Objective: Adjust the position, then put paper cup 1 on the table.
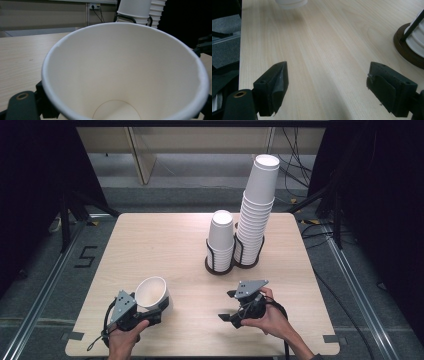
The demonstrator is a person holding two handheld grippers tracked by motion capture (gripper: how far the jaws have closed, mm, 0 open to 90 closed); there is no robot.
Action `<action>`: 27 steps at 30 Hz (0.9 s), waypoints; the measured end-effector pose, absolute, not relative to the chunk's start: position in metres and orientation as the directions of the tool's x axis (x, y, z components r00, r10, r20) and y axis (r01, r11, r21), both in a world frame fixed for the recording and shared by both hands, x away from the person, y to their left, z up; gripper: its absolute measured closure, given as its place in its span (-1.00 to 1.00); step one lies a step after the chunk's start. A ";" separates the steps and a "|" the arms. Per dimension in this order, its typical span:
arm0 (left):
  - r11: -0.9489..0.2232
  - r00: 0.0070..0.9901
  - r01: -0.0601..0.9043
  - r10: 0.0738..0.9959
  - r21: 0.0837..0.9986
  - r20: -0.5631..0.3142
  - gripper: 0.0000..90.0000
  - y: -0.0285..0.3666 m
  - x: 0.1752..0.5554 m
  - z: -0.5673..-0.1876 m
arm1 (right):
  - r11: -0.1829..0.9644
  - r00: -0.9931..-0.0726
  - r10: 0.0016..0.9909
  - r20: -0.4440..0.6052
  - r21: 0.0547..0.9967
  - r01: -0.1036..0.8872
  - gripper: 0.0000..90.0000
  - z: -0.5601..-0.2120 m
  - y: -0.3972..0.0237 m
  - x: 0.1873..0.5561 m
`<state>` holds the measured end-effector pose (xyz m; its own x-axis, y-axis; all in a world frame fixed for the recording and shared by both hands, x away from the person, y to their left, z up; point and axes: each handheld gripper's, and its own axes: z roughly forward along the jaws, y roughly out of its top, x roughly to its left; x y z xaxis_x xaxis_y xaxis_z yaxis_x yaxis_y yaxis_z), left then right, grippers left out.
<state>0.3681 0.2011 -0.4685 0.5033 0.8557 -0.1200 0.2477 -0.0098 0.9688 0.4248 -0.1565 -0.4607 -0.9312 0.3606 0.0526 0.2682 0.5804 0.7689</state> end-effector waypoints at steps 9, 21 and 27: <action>-0.005 0.483 0.255 0.867 0.967 -0.123 -0.69 0.203 0.371 -0.469 | 0.588 -0.928 0.370 0.043 0.763 0.269 -0.60 -0.461 -0.163 0.419; 0.002 0.470 0.250 0.874 0.968 -0.124 -0.69 0.203 0.382 -0.470 | 0.600 -0.912 0.411 0.014 0.748 0.282 -0.59 -0.465 -0.173 0.415; -0.003 0.463 0.257 0.878 0.966 -0.120 -0.69 0.204 0.385 -0.468 | 0.608 -0.907 0.420 0.015 0.738 0.294 -0.59 -0.466 -0.173 0.411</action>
<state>0.3851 0.2042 -0.4681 0.4628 0.8783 -0.1202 0.2569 -0.0031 0.9664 0.4111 -0.1733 -0.4663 -0.9075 0.4198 0.0152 0.2935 0.6078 0.7378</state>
